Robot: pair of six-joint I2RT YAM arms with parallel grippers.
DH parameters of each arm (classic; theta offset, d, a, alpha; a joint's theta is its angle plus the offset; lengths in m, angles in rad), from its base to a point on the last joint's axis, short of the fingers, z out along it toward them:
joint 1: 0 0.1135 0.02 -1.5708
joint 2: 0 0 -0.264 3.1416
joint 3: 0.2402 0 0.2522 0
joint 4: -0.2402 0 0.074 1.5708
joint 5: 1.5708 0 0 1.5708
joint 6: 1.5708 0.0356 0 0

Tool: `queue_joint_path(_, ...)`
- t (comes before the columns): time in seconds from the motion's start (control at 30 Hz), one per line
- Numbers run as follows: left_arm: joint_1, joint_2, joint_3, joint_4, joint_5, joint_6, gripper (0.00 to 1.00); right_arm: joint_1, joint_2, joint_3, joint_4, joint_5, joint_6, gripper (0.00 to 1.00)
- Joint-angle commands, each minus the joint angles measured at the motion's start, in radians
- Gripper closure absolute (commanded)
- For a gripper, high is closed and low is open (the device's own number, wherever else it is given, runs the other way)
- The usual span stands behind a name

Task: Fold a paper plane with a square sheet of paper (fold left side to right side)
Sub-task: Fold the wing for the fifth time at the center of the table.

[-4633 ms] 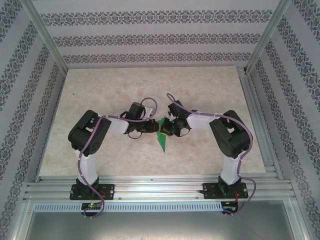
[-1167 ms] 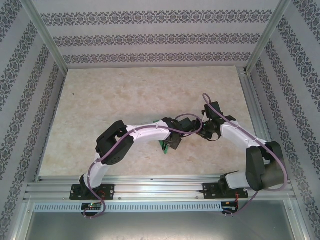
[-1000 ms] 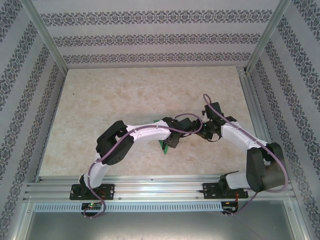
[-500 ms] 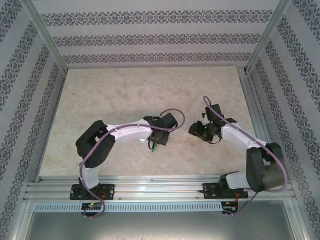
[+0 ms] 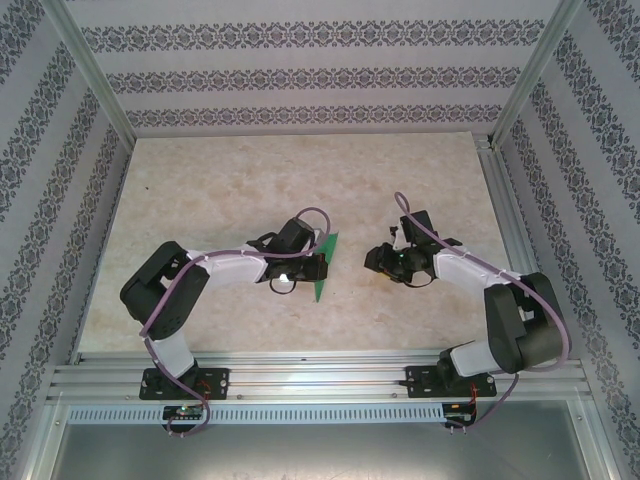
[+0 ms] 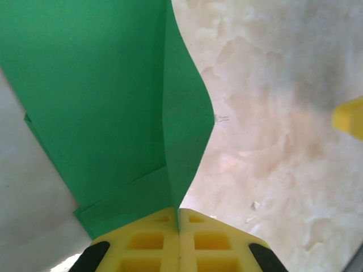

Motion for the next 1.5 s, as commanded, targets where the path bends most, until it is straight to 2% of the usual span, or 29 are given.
queue_joint_path(0.0,0.026,0.006,-0.027,0.183,0.123,-0.032,0.95,0.024,0.023,0.038,0.071,-0.028,0.02,0.57)
queue_joint_path(0.23,0.055,0.03,-0.056,0.241,0.157,-0.039,0.96,0.072,0.087,0.091,0.108,-0.036,0.027,0.57)
queue_joint_path(0.73,0.093,0.113,-0.096,0.362,0.197,-0.063,1.0,0.101,0.177,0.143,0.138,-0.032,0.039,0.59)
queue_joint_path(0.9,0.114,0.134,-0.134,0.472,0.247,-0.105,1.0,0.106,0.187,0.151,0.128,-0.024,0.037,0.59)
queue_joint_path(1.03,0.12,0.145,-0.127,0.496,0.292,-0.105,1.0,0.113,0.199,0.173,0.119,-0.023,0.025,0.59)
queue_joint_path(1.27,0.12,0.132,-0.11,0.442,0.284,-0.067,1.0,0.114,0.287,0.381,0.037,0.008,-0.038,0.59)
queue_joint_path(1.47,0.121,0.13,-0.119,0.433,0.279,-0.06,1.0,0.137,0.454,0.617,-0.081,0.026,-0.091,0.61)
